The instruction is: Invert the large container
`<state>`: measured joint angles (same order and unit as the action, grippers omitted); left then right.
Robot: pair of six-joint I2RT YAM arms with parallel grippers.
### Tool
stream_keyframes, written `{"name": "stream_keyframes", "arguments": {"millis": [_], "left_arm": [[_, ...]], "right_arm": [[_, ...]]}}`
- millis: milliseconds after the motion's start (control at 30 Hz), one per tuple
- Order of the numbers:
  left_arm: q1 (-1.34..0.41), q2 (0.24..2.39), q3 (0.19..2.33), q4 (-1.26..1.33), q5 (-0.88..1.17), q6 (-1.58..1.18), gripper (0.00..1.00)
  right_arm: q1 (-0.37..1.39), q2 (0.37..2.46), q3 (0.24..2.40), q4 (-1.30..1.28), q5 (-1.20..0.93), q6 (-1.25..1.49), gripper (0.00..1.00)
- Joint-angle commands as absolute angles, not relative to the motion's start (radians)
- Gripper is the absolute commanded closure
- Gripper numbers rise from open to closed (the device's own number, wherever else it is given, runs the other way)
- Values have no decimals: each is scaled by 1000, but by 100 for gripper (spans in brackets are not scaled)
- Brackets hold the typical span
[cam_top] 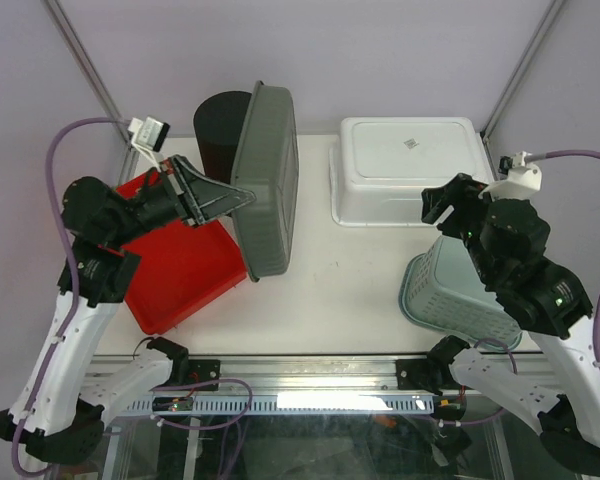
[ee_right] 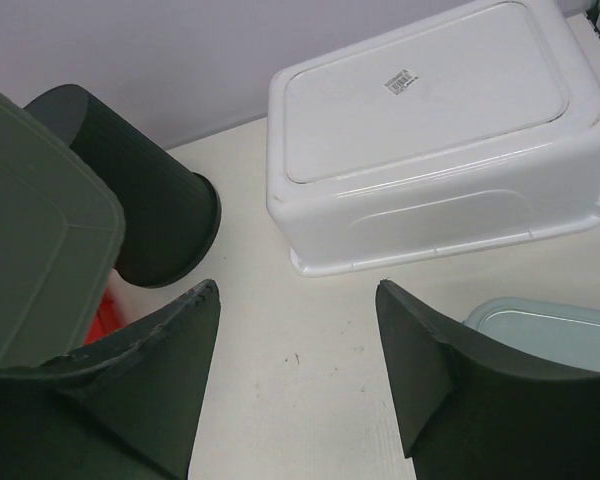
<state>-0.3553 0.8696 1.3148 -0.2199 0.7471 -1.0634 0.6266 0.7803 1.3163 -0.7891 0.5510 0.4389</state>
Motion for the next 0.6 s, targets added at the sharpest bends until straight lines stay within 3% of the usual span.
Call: {"name": "stream_keyframes", "arguments": {"millis": [0, 200, 433, 567], "left_arm": [[-525, 873, 1230, 45, 671, -1094, 100], [-846, 942, 1100, 139, 438, -986, 100], [-891, 948, 887, 348, 330, -1005, 100], [-891, 997, 727, 640, 329, -1105, 100]], "right_arm": [[624, 744, 1364, -804, 581, 437, 32], [623, 758, 1376, -847, 552, 467, 31], [623, 750, 1396, -893, 541, 461, 31], [624, 752, 1401, -919, 545, 457, 31]]}}
